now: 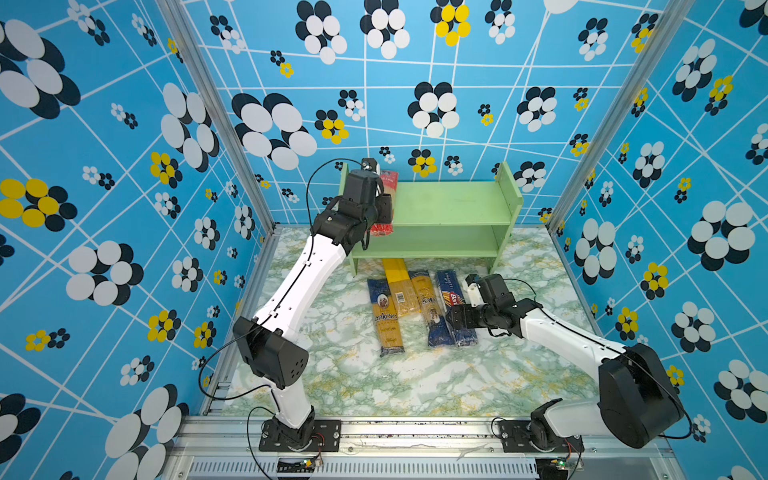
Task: Place and organize the pasta boxes and bags onto the shelf
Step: 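Lay the red bag down on the upper tier and open the left gripper, then withdraw the left gripper while the right gripper reaches to the blue Ankara bag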
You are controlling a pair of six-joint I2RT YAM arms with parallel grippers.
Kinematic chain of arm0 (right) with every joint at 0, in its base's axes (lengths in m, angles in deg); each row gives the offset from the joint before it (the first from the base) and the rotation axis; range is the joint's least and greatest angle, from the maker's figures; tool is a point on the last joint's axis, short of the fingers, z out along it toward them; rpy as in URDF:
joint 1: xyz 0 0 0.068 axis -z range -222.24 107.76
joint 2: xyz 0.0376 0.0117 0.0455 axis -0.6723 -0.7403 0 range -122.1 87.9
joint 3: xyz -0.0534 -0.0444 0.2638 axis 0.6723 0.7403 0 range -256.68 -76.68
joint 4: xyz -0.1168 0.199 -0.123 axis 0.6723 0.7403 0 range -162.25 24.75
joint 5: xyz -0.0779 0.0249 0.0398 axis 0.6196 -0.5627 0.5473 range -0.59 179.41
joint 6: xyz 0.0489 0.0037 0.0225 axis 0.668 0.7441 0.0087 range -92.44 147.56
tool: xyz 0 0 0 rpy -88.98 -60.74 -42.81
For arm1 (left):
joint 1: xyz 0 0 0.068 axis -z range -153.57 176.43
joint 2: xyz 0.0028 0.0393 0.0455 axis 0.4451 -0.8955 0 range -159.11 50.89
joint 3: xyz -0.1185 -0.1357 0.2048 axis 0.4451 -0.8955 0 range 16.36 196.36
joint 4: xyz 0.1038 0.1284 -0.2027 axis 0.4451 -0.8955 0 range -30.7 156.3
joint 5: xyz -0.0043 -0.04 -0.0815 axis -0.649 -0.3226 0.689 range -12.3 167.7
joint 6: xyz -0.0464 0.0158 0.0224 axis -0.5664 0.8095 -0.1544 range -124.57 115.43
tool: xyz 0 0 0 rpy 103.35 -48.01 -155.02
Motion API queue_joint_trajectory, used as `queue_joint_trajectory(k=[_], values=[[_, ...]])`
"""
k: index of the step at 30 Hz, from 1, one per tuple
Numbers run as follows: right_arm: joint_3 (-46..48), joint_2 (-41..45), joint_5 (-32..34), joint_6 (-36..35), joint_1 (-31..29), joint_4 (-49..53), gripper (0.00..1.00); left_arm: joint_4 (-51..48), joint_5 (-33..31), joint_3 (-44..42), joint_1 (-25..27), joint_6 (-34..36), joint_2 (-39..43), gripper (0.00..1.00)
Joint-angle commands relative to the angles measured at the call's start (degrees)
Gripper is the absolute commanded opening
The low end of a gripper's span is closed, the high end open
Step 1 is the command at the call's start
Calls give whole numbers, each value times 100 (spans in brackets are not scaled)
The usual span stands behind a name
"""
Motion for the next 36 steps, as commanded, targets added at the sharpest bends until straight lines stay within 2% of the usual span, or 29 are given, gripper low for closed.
queue_joint_trajectory(k=[1,5,8,20,28,36], values=[[-130,279,-140,-6,-33,90,98,286,312,-584,124,78,747,57],[-152,471,-254,71,-32,69,98,789,468,-1985,265,25,1686,67],[-145,588,-378,168,-61,5,98,997,560,-2896,296,-166,2367,70],[-157,341,-268,643,-777,-608,99,802,541,-5515,314,-894,4155,76],[-647,-384,228,737,-1620,-645,99,680,494,-6574,299,-1262,4934,80],[-1101,-1108,573,980,-2130,-706,99,420,445,-7090,211,-1354,5464,87]])
